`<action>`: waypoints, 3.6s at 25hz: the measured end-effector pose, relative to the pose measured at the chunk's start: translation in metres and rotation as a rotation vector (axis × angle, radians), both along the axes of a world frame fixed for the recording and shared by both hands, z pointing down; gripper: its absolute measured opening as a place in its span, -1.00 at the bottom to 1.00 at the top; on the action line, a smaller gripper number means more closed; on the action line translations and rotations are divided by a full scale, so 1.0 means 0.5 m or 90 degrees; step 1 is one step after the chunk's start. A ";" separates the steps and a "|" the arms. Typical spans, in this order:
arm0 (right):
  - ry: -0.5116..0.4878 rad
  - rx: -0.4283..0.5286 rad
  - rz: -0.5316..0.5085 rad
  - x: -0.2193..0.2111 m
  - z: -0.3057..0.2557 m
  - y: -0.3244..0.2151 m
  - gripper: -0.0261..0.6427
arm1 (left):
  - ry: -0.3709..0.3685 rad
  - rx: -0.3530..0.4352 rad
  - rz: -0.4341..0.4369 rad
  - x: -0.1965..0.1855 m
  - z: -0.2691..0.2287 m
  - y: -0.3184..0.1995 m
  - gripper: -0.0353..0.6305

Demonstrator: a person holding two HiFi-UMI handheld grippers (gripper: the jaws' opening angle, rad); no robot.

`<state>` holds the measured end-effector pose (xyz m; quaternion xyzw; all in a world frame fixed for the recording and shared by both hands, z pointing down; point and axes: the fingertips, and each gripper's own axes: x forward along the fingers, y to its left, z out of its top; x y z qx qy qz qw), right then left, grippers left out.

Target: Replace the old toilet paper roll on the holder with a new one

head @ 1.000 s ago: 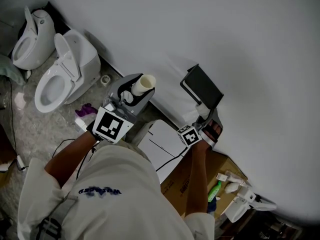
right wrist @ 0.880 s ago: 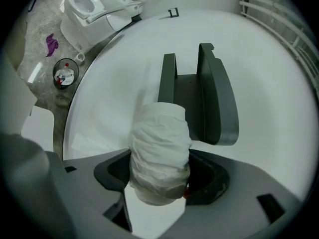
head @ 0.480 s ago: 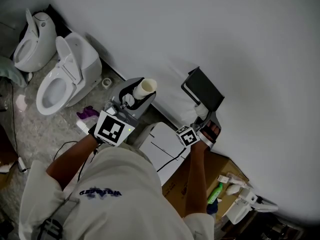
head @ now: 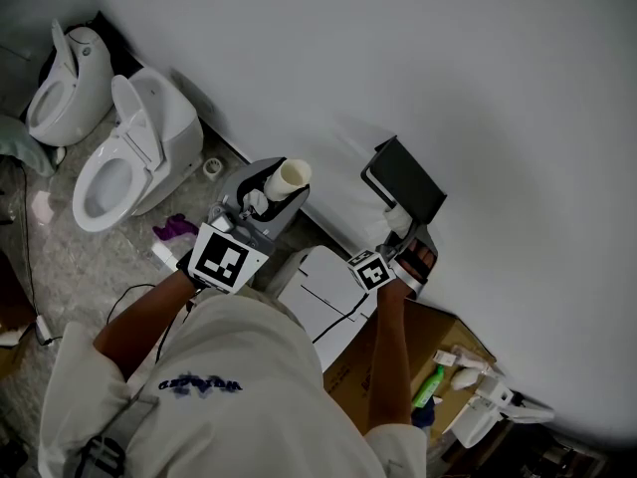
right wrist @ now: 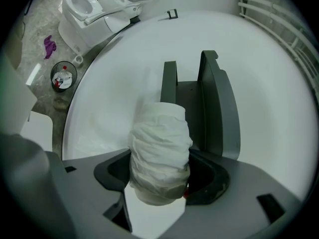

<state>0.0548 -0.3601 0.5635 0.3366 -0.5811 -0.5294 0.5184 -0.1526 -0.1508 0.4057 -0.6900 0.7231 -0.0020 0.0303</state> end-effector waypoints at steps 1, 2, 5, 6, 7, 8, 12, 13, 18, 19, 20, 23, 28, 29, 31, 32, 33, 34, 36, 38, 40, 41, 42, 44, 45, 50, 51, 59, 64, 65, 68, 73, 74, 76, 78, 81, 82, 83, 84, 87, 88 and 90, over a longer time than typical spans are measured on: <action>0.001 0.001 -0.001 -0.001 0.002 0.000 0.00 | -0.001 -0.002 0.000 0.000 0.002 0.001 -0.30; 0.001 0.002 -0.005 -0.004 0.005 0.000 0.00 | -0.003 -0.002 0.000 0.000 0.001 0.002 -0.30; 0.000 0.005 -0.014 -0.015 0.004 0.002 0.00 | 0.001 -0.007 -0.001 -0.002 0.004 0.007 -0.30; -0.001 0.005 -0.015 -0.018 0.002 0.004 -0.01 | 0.003 -0.009 -0.001 -0.003 0.005 0.009 -0.30; -0.001 0.005 -0.015 -0.020 0.001 0.006 0.00 | 0.002 -0.008 -0.002 -0.004 0.005 0.011 -0.30; -0.001 0.005 -0.016 -0.023 0.001 0.007 0.00 | 0.000 -0.007 -0.004 -0.005 0.005 0.012 -0.30; 0.003 0.006 -0.018 -0.031 -0.002 0.010 0.00 | 0.004 -0.012 -0.008 -0.009 0.007 0.019 -0.30; 0.002 0.005 -0.017 -0.034 -0.005 0.013 0.00 | 0.004 -0.012 -0.008 -0.009 0.006 0.022 -0.30; 0.000 0.004 -0.020 -0.038 -0.001 0.017 0.00 | 0.000 0.002 -0.016 -0.011 0.000 0.031 -0.30; 0.002 0.006 -0.025 -0.039 0.001 0.017 0.00 | 0.001 0.002 -0.018 -0.012 -0.001 0.034 -0.30; 0.003 0.009 -0.029 -0.041 0.002 0.017 0.00 | 0.002 0.005 -0.021 -0.015 -0.003 0.036 -0.30; 0.007 0.008 -0.033 -0.047 0.004 0.019 0.00 | 0.005 0.006 -0.028 -0.021 -0.002 0.038 -0.30; -0.003 -0.001 -0.033 -0.053 0.008 0.018 0.00 | 0.001 0.004 -0.030 -0.018 0.000 0.037 -0.30; -0.004 -0.001 -0.032 -0.054 0.007 0.018 0.00 | 0.004 0.004 -0.030 -0.018 0.000 0.038 -0.30; -0.005 -0.002 -0.034 -0.056 0.007 0.017 -0.01 | 0.007 0.002 -0.030 -0.017 0.001 0.039 -0.30; -0.006 -0.002 -0.035 -0.057 0.008 0.017 0.00 | 0.005 0.004 -0.031 -0.018 -0.001 0.039 -0.30; -0.007 -0.002 -0.036 -0.058 0.009 0.017 0.00 | 0.004 0.005 -0.032 -0.018 -0.003 0.039 -0.30; -0.009 -0.001 -0.037 -0.060 0.010 0.017 0.00 | 0.003 0.006 -0.032 -0.019 -0.004 0.038 -0.30; -0.009 -0.001 -0.038 -0.066 0.008 0.018 0.00 | 0.004 0.004 -0.031 -0.020 -0.002 0.036 -0.30; -0.008 -0.001 -0.036 -0.070 0.006 0.020 -0.01 | 0.004 0.002 -0.029 -0.020 0.000 0.033 -0.30; -0.009 -0.001 -0.035 -0.075 0.007 0.022 -0.01 | 0.007 0.000 -0.026 -0.020 0.003 0.030 -0.30; -0.011 0.001 -0.034 -0.077 0.007 0.024 -0.01 | 0.010 -0.002 -0.024 -0.019 0.007 0.029 -0.30; -0.012 0.004 -0.032 -0.078 0.008 0.024 -0.01 | 0.012 -0.007 -0.020 -0.019 0.012 0.027 -0.30; -0.013 0.011 -0.029 -0.077 0.011 0.026 -0.01 | 0.012 -0.018 -0.011 -0.015 0.022 0.025 -0.30; -0.012 0.014 -0.027 -0.075 0.012 0.026 -0.01 | 0.013 -0.022 -0.007 -0.011 0.027 0.024 -0.30; -0.008 0.018 -0.023 -0.081 0.013 0.031 -0.02 | 0.019 -0.018 0.003 -0.006 0.029 0.019 -0.30; -0.007 0.017 -0.023 -0.086 0.015 0.030 -0.01 | 0.017 -0.016 0.005 -0.009 0.029 0.015 -0.30; -0.008 0.017 -0.028 -0.105 0.019 0.038 -0.01 | 0.022 -0.018 0.023 -0.013 0.041 0.005 -0.30; -0.009 0.022 -0.030 -0.115 0.017 0.044 -0.01 | 0.023 -0.024 0.027 -0.009 0.046 0.007 -0.30; -0.009 0.023 -0.031 -0.118 0.017 0.045 -0.01 | 0.023 -0.024 0.026 -0.010 0.046 0.008 -0.30; -0.010 0.026 -0.036 -0.123 0.015 0.046 -0.01 | 0.023 -0.023 0.022 -0.015 0.046 0.010 -0.30; -0.014 0.037 -0.039 -0.121 0.011 0.043 -0.01 | 0.023 -0.015 0.014 -0.015 0.038 0.012 -0.30; -0.014 0.035 -0.039 -0.121 0.011 0.043 -0.01 | 0.025 -0.019 0.014 -0.014 0.042 0.013 -0.30; -0.011 0.033 -0.041 -0.123 0.012 0.044 -0.01 | 0.028 -0.028 0.015 -0.013 0.051 0.015 -0.30; -0.010 0.033 -0.042 -0.127 0.012 0.045 -0.01 | 0.026 -0.029 0.018 -0.011 0.053 0.014 -0.30; -0.009 0.032 -0.042 -0.132 0.012 0.048 -0.01 | 0.026 -0.025 0.022 -0.009 0.047 0.012 -0.30; -0.009 0.032 -0.042 -0.133 0.011 0.048 -0.01 | 0.024 -0.024 0.024 -0.009 0.045 0.010 -0.30; -0.009 0.031 -0.042 -0.134 0.011 0.048 -0.01 | 0.022 -0.022 0.026 -0.007 0.042 0.007 -0.30; -0.009 0.030 -0.043 -0.136 0.011 0.048 -0.01 | 0.021 -0.018 0.026 -0.007 0.039 0.005 -0.30; -0.009 0.031 -0.043 -0.140 0.012 0.049 -0.01 | 0.029 -0.013 0.027 -0.005 0.039 0.003 -0.30; -0.009 0.032 -0.043 -0.141 0.012 0.050 -0.01 | 0.028 -0.014 0.028 -0.004 0.041 0.004 -0.30; -0.010 0.034 -0.046 -0.145 0.013 0.052 -0.01 | 0.027 -0.017 0.029 -0.006 0.045 0.008 -0.30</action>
